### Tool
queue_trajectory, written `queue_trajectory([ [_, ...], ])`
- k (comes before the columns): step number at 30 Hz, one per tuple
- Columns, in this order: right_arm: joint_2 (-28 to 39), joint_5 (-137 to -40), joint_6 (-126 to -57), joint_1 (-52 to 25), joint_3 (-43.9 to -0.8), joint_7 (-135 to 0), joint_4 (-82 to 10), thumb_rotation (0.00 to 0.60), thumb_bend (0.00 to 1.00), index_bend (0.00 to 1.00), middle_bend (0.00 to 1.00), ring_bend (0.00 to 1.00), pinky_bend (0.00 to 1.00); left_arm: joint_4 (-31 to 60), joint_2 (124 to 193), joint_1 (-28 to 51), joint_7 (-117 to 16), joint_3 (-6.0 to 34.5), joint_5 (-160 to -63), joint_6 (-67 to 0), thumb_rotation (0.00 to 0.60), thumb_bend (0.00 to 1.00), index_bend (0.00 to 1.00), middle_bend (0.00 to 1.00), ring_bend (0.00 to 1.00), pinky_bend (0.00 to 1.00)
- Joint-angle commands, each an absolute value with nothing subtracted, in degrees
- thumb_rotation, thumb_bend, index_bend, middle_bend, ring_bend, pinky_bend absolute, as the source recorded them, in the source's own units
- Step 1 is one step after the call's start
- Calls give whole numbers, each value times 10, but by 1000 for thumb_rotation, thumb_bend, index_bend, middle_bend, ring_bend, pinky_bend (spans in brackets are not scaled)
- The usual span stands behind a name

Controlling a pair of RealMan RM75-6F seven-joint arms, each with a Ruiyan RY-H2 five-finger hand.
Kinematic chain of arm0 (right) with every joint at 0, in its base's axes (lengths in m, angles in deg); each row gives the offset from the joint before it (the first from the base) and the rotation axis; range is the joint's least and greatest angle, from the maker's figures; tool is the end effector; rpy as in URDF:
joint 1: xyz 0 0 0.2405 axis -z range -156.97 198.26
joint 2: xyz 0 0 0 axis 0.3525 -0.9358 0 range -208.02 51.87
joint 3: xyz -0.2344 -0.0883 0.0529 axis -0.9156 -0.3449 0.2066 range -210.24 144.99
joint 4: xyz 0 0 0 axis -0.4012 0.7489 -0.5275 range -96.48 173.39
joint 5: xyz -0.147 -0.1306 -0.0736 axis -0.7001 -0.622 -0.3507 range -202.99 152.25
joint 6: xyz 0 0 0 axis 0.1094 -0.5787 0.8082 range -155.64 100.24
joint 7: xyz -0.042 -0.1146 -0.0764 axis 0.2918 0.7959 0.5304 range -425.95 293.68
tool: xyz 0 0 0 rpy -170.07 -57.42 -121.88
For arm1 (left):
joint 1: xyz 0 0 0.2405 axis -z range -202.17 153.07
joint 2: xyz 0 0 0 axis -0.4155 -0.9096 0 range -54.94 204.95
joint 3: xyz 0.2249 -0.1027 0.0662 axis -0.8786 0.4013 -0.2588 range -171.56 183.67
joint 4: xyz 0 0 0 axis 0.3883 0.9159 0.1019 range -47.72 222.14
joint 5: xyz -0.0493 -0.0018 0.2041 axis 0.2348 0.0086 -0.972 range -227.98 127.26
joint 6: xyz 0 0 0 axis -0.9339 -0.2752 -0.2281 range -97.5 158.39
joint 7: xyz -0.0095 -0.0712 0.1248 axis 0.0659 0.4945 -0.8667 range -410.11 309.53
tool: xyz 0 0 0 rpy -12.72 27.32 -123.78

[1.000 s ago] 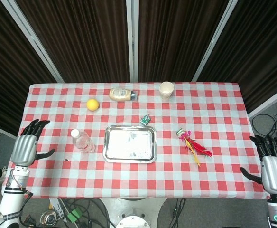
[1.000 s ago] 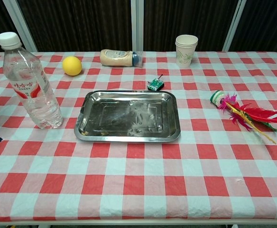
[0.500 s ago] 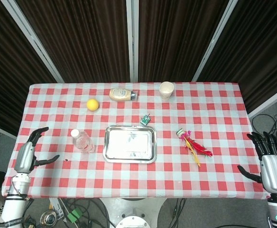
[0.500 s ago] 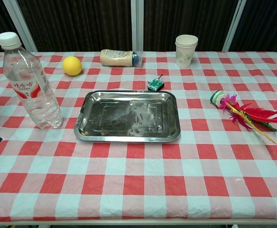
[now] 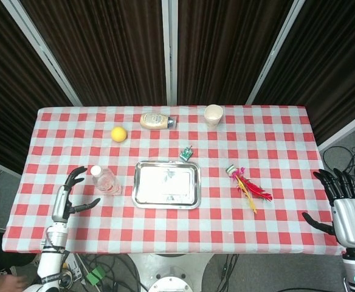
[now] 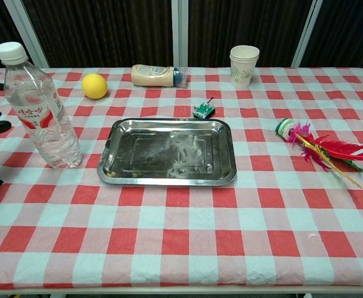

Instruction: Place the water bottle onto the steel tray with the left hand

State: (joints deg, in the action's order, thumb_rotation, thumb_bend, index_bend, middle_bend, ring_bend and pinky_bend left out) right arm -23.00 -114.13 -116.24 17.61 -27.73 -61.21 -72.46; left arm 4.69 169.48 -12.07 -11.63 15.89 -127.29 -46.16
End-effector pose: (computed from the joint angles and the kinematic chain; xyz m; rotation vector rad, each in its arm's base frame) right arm -0.2484 -0.1739 0.1912 1.3481 -0.8891 1.0382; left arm -0.2567 0.2360 0.0059 -0.8147 -1.7371 -1.6196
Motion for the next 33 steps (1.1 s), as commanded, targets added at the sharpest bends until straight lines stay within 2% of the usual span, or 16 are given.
queue_trajectory([
  [1, -229, -1142, -1160, 175, -278, -614, -723, 600, 56, 133, 119, 0, 5, 104, 1747, -107, -101, 184, -1271, -478, 600, 5, 218, 269, 132, 210],
  [7, -227, -1139, -1157, 174, -278, -616, -718, 600, 56, 133, 119, 0, 5, 153, 1780, -92, -76, 194, -1275, -471, 600, 6, 218, 268, 132, 210],
  [20, -227, -1120, -1142, 167, -274, -622, -712, 600, 57, 133, 120, 0, 5, 182, 1814, -62, -34, 186, -1297, -442, 600, 5, 223, 275, 148, 227],
  [33, -236, -1114, -1131, 164, -274, -642, -714, 600, 57, 133, 120, 0, 5, 217, 1838, -39, -40, 214, -1263, -410, 600, 118, 530, 559, 413, 481],
])
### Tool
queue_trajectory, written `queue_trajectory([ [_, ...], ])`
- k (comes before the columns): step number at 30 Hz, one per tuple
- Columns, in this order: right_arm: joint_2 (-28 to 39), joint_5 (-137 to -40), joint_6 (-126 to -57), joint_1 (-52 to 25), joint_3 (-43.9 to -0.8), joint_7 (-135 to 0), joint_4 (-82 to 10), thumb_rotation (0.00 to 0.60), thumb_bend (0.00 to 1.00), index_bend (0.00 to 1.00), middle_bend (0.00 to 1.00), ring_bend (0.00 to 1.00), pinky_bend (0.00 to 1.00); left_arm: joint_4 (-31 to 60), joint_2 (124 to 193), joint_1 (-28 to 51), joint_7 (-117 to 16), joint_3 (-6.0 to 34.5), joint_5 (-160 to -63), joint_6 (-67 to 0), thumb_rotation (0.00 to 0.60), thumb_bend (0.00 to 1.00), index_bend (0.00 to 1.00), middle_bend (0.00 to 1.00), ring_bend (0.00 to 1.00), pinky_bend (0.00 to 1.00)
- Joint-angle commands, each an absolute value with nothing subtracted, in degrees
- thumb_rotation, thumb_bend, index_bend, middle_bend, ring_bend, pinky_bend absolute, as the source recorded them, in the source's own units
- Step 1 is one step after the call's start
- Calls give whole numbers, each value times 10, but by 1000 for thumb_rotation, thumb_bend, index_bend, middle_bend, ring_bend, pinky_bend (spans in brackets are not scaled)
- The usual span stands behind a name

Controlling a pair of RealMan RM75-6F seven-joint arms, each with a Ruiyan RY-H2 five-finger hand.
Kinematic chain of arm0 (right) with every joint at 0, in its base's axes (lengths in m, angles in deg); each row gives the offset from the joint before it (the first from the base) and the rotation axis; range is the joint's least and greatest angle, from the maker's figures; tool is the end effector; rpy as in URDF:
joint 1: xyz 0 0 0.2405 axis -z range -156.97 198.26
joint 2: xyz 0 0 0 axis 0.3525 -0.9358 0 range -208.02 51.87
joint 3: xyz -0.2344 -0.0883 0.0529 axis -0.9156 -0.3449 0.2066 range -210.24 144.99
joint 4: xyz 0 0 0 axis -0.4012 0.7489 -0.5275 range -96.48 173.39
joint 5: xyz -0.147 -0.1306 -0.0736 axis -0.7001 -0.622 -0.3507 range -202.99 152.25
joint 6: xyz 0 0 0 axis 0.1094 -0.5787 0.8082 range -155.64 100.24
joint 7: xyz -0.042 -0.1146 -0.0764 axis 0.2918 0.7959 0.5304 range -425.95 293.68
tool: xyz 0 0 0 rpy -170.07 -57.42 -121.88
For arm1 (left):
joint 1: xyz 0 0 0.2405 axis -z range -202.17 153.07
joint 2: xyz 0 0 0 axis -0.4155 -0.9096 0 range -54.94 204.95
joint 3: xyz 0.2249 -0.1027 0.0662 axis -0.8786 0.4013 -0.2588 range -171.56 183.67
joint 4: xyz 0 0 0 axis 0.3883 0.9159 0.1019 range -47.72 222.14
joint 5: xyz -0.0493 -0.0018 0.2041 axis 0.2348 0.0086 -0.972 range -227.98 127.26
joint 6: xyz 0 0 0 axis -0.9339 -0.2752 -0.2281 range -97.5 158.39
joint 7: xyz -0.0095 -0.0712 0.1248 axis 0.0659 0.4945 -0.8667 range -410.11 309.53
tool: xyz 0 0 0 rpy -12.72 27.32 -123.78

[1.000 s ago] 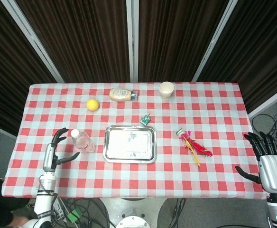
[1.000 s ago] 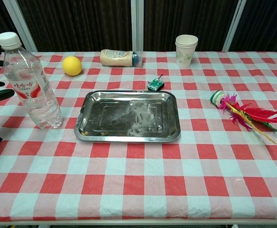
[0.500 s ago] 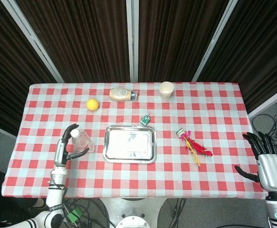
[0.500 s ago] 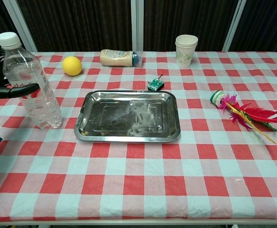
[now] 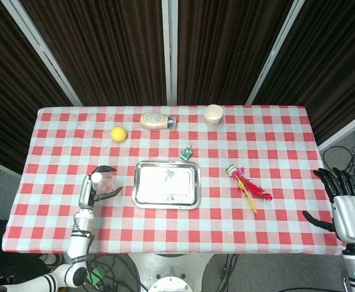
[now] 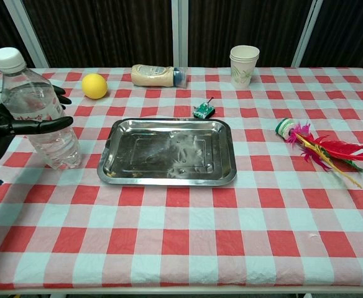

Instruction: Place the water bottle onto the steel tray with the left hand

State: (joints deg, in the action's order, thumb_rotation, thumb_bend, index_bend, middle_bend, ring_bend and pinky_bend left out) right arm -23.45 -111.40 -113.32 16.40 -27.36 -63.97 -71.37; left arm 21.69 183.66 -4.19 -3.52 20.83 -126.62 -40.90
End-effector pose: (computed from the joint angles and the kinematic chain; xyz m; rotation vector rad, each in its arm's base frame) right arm -0.2568 -0.1815 0.1899 1.3456 -0.9470 1.0198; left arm -0.2302 0.2819 -0.0539 -0.7699 -1.8266 -1.7187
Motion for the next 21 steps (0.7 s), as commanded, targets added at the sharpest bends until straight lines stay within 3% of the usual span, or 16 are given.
queue_trajectory([
  [1, -237, -1114, -1131, 164, -275, -643, -714, 600, 56, 133, 120, 0, 5, 215, 1837, -39, -43, 216, -1262, -411, 600, 129, 552, 581, 434, 501],
  [12, -243, -1114, -1130, 164, -276, -656, -717, 600, 57, 134, 121, 0, 5, 150, 1804, -24, -89, 244, -1265, -426, 600, 161, 657, 688, 516, 574],
  [21, -248, -1114, -1132, 165, -275, -663, -719, 600, 57, 133, 121, 0, 5, 21, 1719, 59, -176, 356, -1275, -414, 600, 161, 657, 688, 516, 573],
])
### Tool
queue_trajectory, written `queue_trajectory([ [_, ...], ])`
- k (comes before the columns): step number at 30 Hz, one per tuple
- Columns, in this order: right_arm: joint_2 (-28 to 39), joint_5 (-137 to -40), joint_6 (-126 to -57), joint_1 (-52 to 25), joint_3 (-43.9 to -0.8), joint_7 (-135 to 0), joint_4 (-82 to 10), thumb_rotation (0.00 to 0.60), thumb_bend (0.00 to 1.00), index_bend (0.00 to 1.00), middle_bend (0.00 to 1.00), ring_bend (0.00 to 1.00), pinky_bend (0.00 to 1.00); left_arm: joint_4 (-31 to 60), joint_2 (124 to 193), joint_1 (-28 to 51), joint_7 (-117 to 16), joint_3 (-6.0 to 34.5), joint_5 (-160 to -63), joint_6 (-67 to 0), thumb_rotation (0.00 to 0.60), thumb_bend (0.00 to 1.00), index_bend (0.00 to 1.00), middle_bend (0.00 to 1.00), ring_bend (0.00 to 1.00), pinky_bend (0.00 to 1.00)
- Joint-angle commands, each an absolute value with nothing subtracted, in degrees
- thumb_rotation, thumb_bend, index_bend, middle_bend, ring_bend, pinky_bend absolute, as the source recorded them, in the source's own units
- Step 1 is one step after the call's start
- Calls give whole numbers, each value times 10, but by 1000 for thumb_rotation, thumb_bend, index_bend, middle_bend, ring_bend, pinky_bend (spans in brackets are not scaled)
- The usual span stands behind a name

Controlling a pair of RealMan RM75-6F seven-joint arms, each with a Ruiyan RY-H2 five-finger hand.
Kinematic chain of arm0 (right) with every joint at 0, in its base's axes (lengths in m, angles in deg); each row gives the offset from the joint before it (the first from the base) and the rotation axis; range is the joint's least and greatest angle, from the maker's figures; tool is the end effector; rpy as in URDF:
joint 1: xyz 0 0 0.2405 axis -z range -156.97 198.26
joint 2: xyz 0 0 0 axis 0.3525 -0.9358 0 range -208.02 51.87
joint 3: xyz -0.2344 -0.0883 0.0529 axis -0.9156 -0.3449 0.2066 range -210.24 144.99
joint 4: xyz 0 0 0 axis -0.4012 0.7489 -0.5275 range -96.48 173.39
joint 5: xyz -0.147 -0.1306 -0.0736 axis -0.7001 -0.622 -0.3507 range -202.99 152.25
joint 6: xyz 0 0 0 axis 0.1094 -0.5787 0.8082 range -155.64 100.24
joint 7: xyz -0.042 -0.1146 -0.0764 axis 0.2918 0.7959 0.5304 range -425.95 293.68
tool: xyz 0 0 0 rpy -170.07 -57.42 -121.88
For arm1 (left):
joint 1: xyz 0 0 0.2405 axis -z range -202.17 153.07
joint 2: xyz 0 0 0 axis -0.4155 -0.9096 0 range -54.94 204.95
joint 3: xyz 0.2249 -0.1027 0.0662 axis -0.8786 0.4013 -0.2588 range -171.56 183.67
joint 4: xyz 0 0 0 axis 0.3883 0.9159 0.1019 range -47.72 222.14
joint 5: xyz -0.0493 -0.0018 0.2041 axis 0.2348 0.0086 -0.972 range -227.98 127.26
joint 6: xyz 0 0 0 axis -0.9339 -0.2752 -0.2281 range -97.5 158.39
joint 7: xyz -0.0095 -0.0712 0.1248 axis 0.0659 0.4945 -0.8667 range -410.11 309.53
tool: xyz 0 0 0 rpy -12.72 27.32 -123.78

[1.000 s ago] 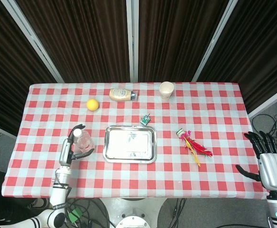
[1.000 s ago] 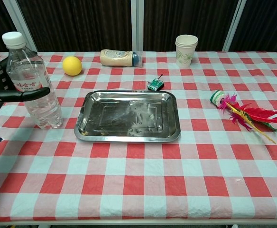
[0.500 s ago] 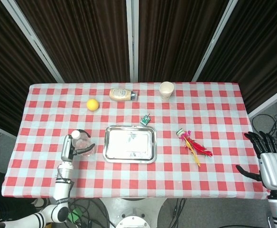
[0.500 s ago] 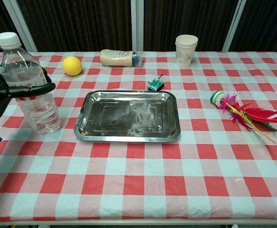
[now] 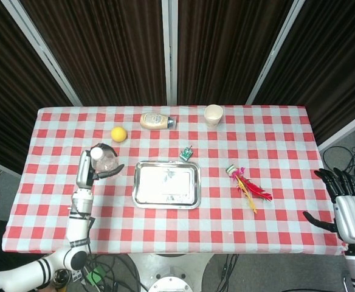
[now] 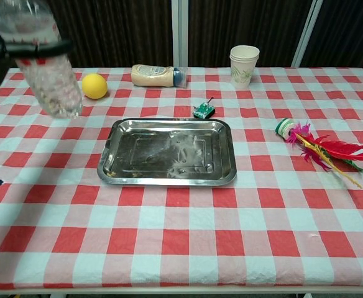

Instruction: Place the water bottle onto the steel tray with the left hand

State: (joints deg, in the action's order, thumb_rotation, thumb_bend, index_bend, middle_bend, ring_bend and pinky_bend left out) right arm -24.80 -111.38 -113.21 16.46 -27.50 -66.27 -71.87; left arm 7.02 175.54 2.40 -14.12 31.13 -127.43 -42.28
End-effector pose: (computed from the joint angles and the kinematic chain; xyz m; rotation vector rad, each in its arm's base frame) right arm -0.2566 -0.1807 0.1951 1.3382 -0.9698 1.0357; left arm -0.1600 0.3335 0.0190 -0.8734 -1.6072 -1.9429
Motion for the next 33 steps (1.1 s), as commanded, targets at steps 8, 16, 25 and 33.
queue_trajectory([
  [8, -247, -1114, -1124, 162, -279, -662, -718, 600, 57, 133, 122, 0, 5, 66, 1732, 20, -128, 281, -1216, -378, 600, 209, 648, 678, 515, 565],
  [16, -247, -1116, -1123, 162, -281, -663, -719, 600, 57, 133, 123, 0, 5, -12, 1682, 89, -167, 375, -1299, -441, 600, 223, 644, 673, 514, 566],
  [25, -246, -1115, -1116, 160, -283, -665, -717, 600, 57, 134, 122, 0, 6, 87, 1716, 20, -117, 272, -1207, -400, 600, 222, 640, 667, 514, 564],
  [33, -247, -1121, -1117, 160, -286, -665, -719, 600, 57, 134, 123, 0, 6, 75, 1715, 43, -118, 291, -1230, -409, 600, 223, 640, 667, 514, 564],
])
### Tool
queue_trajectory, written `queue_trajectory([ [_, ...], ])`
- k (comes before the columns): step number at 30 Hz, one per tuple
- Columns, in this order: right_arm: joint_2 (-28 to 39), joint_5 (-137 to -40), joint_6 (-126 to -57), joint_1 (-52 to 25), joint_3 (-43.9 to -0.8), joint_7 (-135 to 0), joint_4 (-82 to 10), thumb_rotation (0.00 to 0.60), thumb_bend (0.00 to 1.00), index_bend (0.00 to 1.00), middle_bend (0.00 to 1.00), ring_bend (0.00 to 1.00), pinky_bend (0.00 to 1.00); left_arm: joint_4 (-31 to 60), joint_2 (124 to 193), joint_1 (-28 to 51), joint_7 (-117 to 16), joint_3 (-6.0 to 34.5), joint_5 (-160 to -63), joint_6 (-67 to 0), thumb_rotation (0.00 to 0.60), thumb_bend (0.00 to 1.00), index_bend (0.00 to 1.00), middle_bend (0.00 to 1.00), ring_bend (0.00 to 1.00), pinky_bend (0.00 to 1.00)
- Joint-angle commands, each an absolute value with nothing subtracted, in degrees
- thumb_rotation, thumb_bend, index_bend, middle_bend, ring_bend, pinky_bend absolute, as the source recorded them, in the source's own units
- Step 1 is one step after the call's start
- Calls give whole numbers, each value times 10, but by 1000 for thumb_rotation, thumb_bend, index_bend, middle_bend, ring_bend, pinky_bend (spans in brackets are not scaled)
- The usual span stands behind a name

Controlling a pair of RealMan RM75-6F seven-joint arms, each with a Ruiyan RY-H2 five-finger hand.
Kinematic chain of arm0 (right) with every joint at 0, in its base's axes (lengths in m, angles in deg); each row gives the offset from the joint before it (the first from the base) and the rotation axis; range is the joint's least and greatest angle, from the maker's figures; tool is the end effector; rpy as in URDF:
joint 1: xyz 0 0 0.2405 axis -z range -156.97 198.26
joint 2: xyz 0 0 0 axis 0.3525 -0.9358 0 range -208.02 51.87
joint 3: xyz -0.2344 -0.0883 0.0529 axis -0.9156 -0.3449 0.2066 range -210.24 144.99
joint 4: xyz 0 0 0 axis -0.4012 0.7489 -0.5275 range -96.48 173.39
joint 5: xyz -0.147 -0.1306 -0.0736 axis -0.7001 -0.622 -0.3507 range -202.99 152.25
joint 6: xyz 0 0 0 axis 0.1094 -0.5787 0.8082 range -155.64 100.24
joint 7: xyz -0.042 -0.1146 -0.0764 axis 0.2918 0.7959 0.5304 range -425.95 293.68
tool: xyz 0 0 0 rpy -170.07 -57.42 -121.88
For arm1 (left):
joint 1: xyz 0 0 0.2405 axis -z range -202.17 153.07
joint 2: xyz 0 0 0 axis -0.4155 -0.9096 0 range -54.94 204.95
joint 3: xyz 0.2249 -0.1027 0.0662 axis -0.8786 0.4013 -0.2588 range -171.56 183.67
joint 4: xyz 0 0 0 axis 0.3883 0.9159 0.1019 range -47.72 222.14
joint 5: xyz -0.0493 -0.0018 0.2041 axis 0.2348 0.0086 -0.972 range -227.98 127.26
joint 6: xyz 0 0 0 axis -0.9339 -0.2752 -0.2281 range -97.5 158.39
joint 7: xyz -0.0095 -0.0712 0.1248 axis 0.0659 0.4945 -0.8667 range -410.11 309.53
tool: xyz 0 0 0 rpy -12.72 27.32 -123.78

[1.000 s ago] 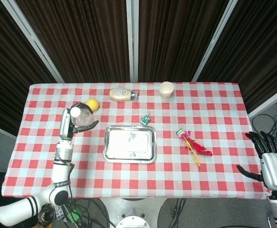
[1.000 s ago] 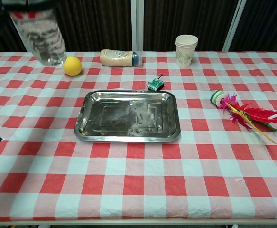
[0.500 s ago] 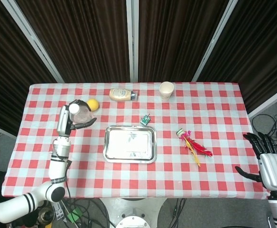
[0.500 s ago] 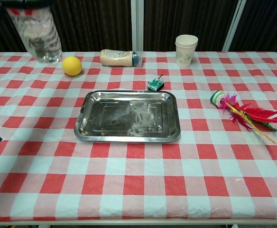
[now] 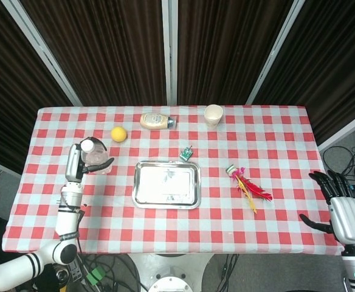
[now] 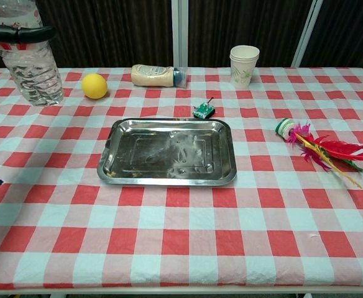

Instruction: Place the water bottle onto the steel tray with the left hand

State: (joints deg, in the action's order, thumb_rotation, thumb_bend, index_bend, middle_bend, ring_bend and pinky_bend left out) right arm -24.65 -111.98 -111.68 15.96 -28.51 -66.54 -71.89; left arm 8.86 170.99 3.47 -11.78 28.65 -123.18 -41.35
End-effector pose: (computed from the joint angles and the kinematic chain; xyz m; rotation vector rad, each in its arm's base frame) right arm -0.2564 -0.1795 0.1880 1.3722 -0.9999 1.0240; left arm -0.1884 0.3421 0.0325 -0.8756 -1.6080 -1.8568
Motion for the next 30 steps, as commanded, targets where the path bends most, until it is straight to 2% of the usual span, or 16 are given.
queue_trajectory([
  [1, -247, -1121, -1117, 160, -286, -666, -720, 600, 57, 134, 123, 0, 6, 75, 1721, 49, -119, 293, -1224, -402, 600, 223, 640, 667, 514, 564],
  [5, -245, -1122, -1117, 160, -286, -663, -718, 600, 56, 134, 124, 0, 6, 73, 1770, 86, -128, 291, -1221, -374, 600, 222, 640, 667, 514, 564],
  [7, -244, -1118, -1113, 158, -286, -662, -717, 600, 57, 133, 124, 0, 6, 65, 1777, 90, -137, 290, -1225, -382, 600, 223, 640, 667, 514, 564],
  [15, -243, -1118, -1110, 156, -286, -665, -716, 600, 57, 134, 125, 0, 6, 69, 1658, 38, -143, 334, -1189, -404, 600, 223, 640, 667, 513, 564],
  [19, -243, -1115, -1104, 154, -288, -661, -717, 600, 58, 134, 125, 0, 6, 49, 1688, 59, -139, 310, -1205, -384, 600, 222, 641, 667, 513, 564],
  [23, -245, -1117, -1115, 158, -286, -663, -719, 600, 57, 133, 126, 0, 6, 38, 1739, 67, -147, 293, -1215, -404, 600, 222, 640, 667, 513, 564],
  [30, -251, -1122, -1117, 159, -287, -675, -720, 600, 57, 133, 126, 0, 6, 38, 1672, 38, -163, 319, -1196, -425, 600, 222, 640, 666, 514, 564],
])
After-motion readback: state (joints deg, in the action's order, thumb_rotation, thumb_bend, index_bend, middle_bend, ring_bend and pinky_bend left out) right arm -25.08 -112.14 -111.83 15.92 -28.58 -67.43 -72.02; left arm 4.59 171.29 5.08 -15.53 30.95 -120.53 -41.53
